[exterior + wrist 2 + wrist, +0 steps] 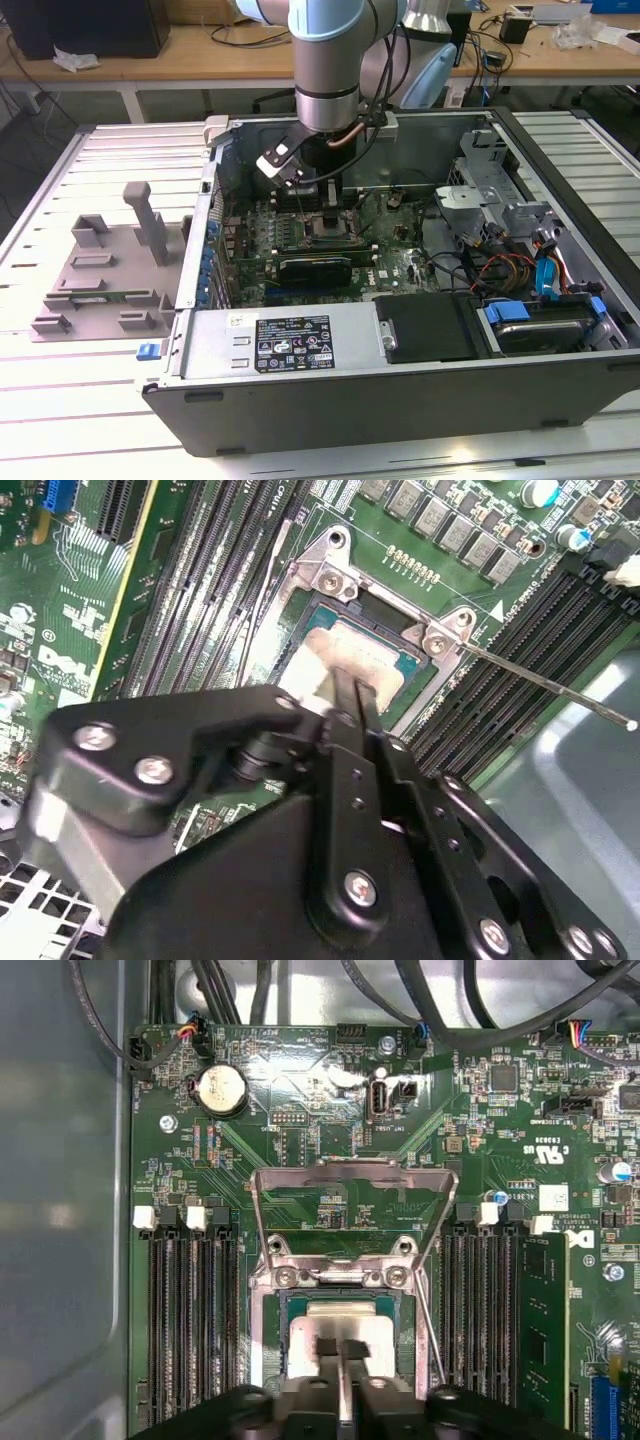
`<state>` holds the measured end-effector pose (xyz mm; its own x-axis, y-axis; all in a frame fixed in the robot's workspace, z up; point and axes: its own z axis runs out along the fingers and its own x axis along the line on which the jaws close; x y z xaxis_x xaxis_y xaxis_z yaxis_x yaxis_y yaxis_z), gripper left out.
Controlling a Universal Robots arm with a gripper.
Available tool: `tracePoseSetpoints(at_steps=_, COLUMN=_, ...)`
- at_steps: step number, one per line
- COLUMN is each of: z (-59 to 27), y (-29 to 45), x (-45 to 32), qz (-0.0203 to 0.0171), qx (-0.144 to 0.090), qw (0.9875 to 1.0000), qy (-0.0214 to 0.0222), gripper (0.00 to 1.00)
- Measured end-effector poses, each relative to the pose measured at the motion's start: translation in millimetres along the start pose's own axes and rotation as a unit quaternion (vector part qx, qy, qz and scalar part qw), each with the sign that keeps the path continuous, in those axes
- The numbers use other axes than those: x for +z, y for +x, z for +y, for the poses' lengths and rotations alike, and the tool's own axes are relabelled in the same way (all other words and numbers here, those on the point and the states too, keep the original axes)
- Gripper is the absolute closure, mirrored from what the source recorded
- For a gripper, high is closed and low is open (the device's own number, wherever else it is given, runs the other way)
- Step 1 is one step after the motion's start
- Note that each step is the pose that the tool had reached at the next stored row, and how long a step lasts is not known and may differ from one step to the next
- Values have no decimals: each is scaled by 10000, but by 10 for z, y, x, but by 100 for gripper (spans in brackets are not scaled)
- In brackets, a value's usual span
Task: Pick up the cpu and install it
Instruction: 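Place the cpu into insertion slot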
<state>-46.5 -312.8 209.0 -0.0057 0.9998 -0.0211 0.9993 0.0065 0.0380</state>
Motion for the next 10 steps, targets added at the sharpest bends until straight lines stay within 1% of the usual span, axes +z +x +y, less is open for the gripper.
tracePoseSetpoints(at_steps=1, z=0, y=0, x=-2, qz=0, qx=0, qw=10000, qy=0, gripper=89)
tracePoseSetpoints(at_steps=4, z=0, y=-1, x=-2, qz=-2, qx=0, qw=10000, qy=1, gripper=89)
tracePoseSetpoints(at_steps=7, z=-1, y=0, x=32, qz=-6, qx=-9, qw=10000, qy=0, gripper=89)
tracePoseSetpoints(at_steps=10, z=-2, y=-1, x=48, qz=-9, qx=-22, qw=10000, qy=2, gripper=89)
